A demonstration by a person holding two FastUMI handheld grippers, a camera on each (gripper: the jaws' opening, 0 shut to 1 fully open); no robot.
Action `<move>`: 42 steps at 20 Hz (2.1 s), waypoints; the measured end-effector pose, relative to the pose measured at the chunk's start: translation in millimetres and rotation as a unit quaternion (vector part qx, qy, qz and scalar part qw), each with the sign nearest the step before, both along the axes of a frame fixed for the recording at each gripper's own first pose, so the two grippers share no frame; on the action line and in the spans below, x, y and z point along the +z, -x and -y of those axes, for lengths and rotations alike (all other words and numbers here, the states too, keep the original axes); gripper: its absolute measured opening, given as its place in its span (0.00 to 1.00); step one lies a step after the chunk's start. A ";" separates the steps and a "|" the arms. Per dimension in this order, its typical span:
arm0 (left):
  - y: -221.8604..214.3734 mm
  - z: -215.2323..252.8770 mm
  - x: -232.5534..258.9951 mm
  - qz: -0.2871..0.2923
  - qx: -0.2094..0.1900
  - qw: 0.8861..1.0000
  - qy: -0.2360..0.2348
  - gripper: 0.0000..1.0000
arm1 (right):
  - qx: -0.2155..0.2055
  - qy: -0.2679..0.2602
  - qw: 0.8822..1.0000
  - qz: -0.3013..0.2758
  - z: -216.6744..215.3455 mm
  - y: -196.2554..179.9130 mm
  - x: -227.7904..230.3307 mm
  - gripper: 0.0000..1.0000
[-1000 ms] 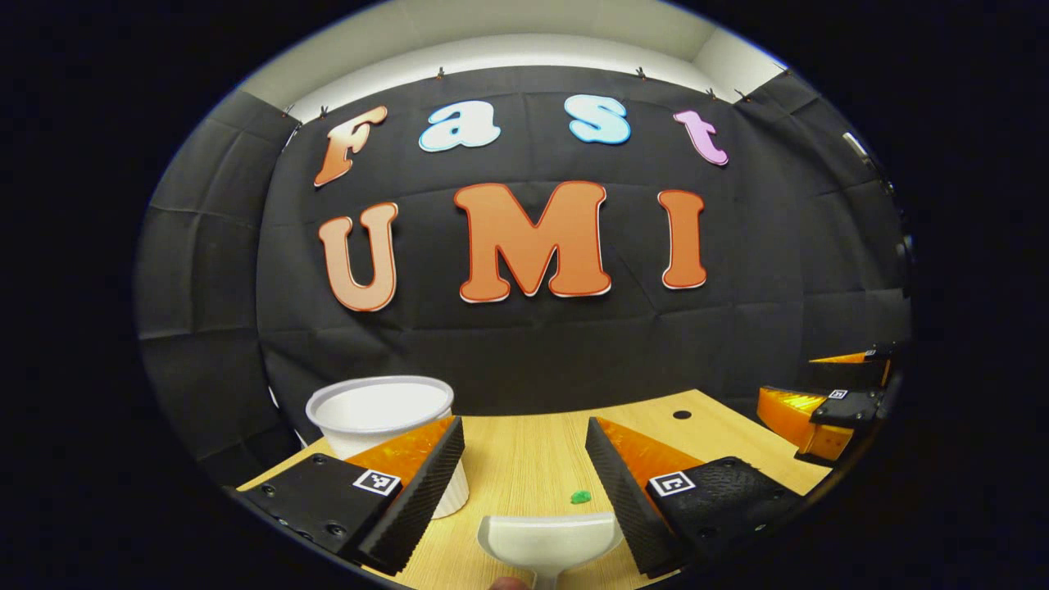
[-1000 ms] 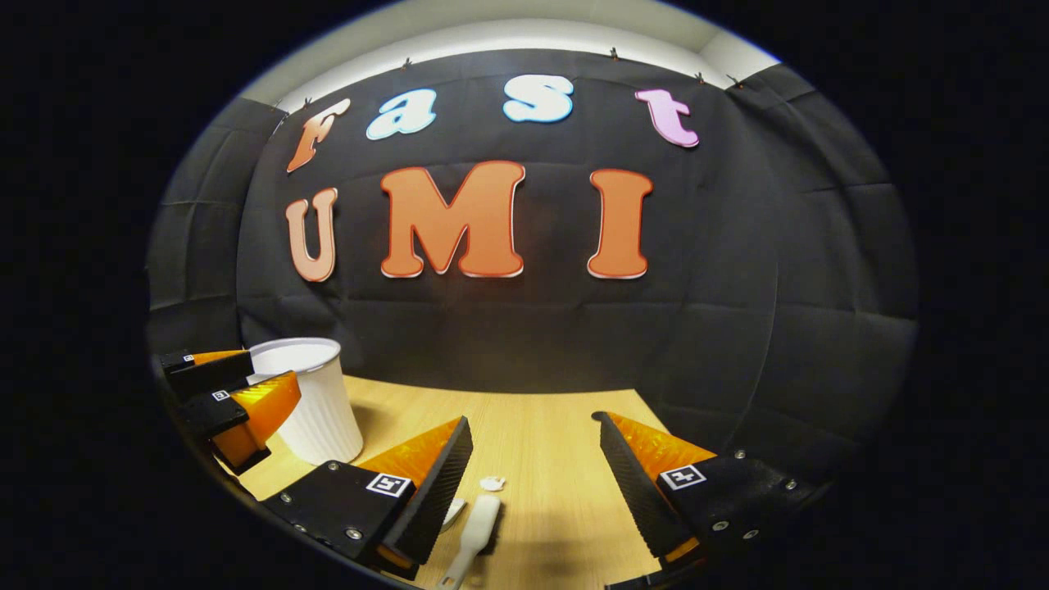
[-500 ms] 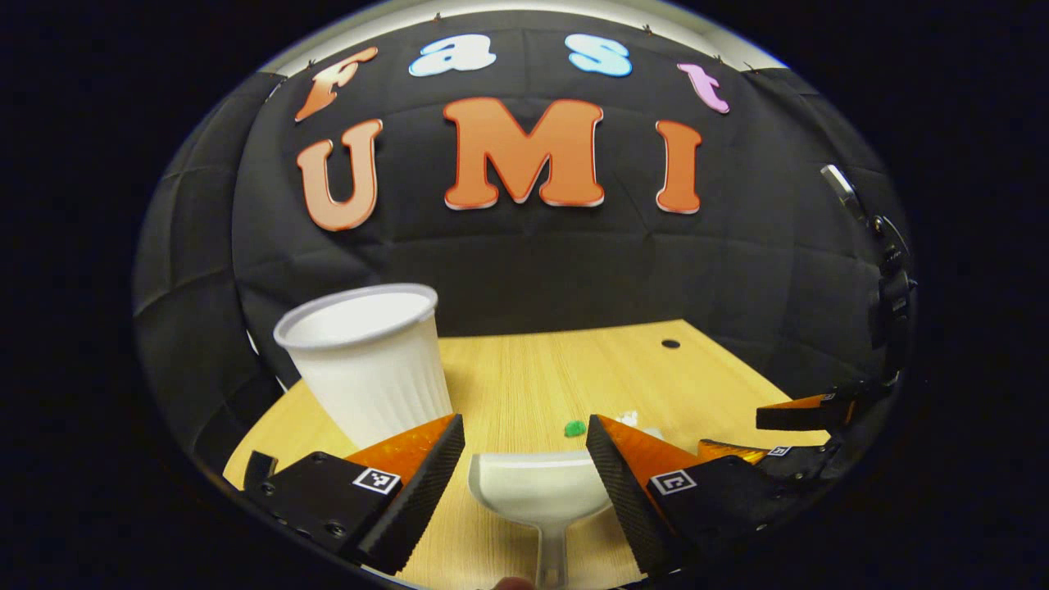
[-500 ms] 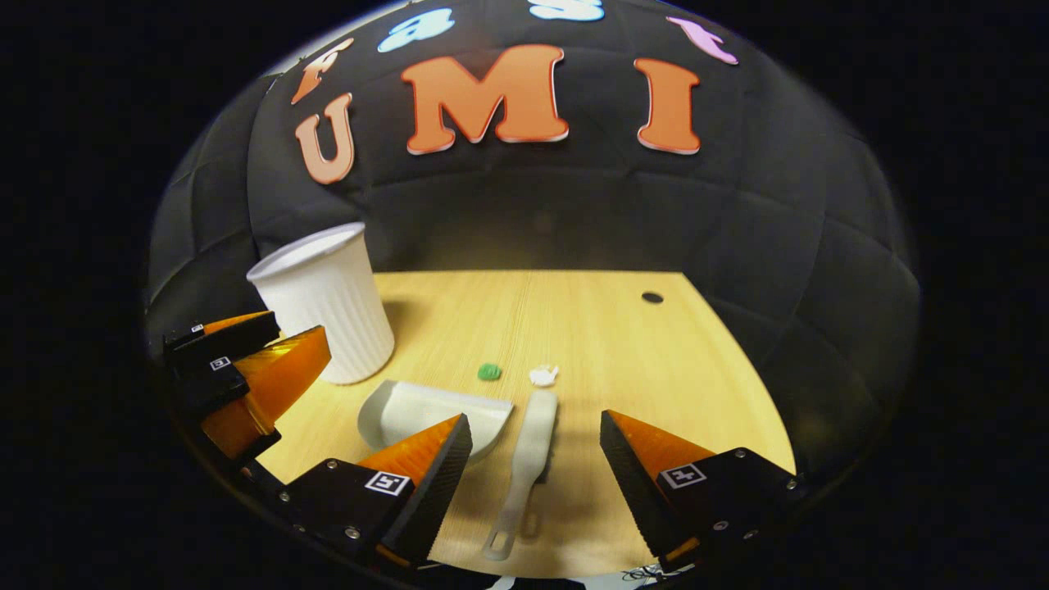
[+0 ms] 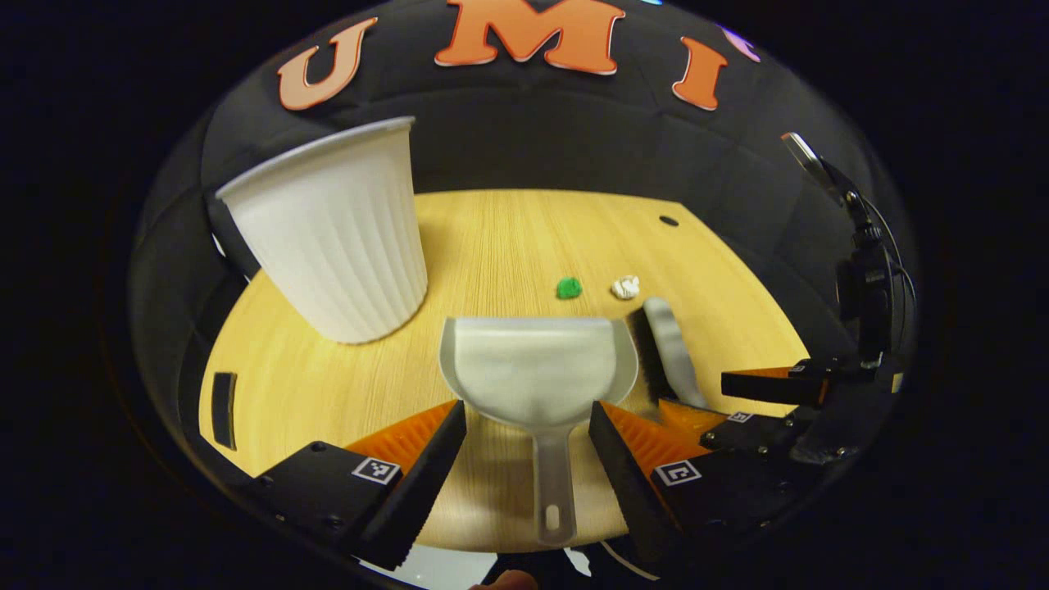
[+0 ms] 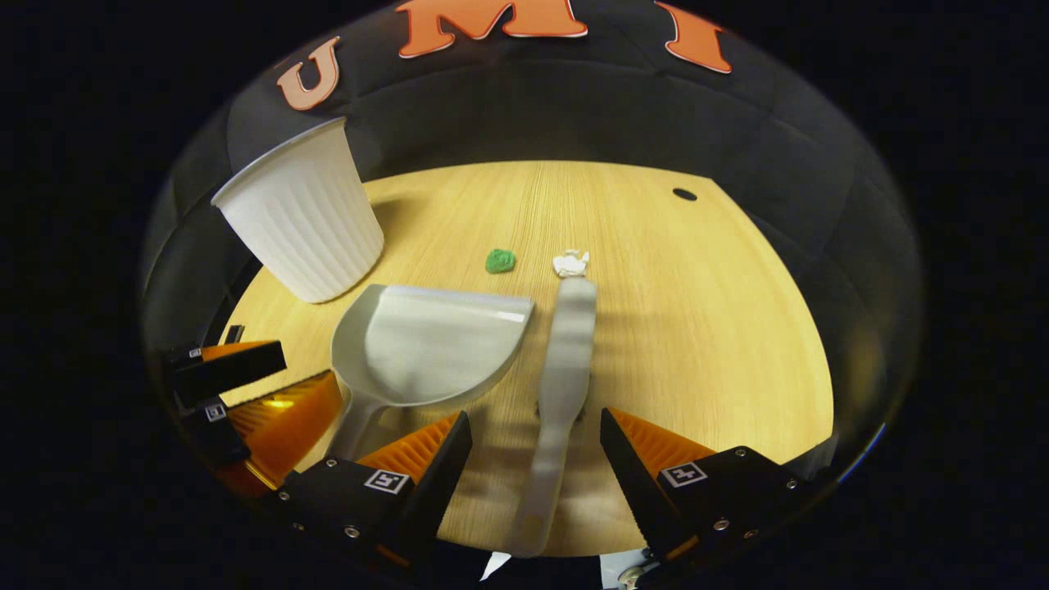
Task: Pick up the small broom and dustpan from the desktop, sweep the trash into the dustpan with the broom, and then empty the trash into the garbage bin.
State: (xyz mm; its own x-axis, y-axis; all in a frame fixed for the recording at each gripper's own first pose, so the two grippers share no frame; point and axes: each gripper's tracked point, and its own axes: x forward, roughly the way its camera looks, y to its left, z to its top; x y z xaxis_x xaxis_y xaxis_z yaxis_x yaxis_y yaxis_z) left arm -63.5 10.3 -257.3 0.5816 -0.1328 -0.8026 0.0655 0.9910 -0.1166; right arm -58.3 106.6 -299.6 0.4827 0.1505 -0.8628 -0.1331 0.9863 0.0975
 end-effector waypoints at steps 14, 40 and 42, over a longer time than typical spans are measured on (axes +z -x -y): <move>17.3 1.3 -27.1 -0.188 0.012 0.982 0.009 0.98 | -0.017 0.021 0.990 -0.138 13.7 -0.5 -49.2 0.95; 19.1 7.7 -32.7 -0.238 -0.011 0.971 0.010 0.37 | -0.017 0.047 0.989 -0.136 21.1 -22.3 -61.7 0.39; 17.7 8.3 -34.4 -0.237 -0.016 0.971 0.009 0.35 | -0.015 0.048 0.990 -0.134 20.5 -22.2 -61.5 0.39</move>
State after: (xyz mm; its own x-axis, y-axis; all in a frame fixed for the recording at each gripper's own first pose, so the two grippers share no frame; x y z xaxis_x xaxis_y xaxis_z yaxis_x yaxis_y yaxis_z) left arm -81.2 1.9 -291.7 0.1437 -0.1608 -0.9765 0.0306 0.9870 -0.1580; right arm -36.1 86.2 -361.2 0.2366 0.0507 -0.9703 -0.0854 0.9959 0.0313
